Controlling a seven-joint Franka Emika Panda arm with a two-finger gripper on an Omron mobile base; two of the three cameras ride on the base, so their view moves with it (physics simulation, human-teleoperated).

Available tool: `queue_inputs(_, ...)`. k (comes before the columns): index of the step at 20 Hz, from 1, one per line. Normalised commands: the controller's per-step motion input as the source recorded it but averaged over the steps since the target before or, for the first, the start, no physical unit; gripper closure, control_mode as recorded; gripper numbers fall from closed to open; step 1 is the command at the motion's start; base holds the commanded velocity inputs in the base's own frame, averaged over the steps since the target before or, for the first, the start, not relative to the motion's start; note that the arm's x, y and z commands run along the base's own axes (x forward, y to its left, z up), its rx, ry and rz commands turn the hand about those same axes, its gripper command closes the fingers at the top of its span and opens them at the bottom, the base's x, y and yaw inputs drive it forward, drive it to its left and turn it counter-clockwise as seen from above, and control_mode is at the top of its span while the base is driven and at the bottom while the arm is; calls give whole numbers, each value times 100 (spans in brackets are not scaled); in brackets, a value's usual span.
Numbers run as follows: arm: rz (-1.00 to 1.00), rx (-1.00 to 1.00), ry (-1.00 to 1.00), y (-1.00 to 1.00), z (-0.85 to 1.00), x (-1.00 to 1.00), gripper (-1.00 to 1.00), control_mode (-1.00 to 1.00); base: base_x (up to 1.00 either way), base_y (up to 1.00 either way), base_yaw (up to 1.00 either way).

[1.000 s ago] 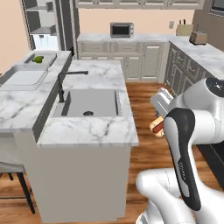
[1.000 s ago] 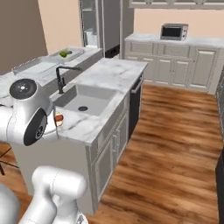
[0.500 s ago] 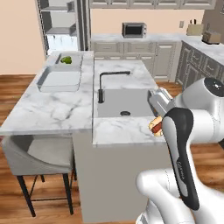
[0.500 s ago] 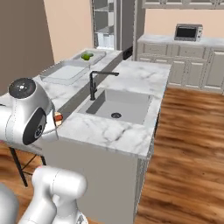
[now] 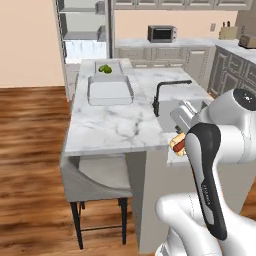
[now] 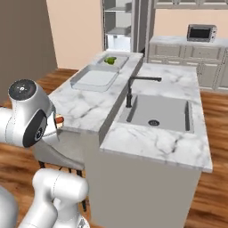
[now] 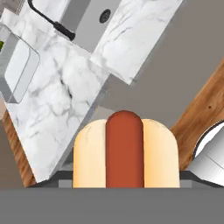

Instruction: Place the cold items (cucumber and lime) from the fridge in one tupperware on the dining counter. Place the warm items (hot dog and kebab skewer) in the stove area in another tupperware.

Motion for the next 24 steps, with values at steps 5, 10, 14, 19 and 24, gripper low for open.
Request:
queue_inputs(5,0,0,0,0,0,0,100,100,31,100,-17)
queue_inputs(10,0,0,0,0,0,0,100,100,36,100,-19)
queue_inputs(14,0,0,0,0,0,0,100,100,44,100,-31)
queue_inputs(19,0,0,0,0,0,0,100,100,45,100,-49)
queue_inputs(24,0,0,0,0,0,0,100,100,36,100,-69)
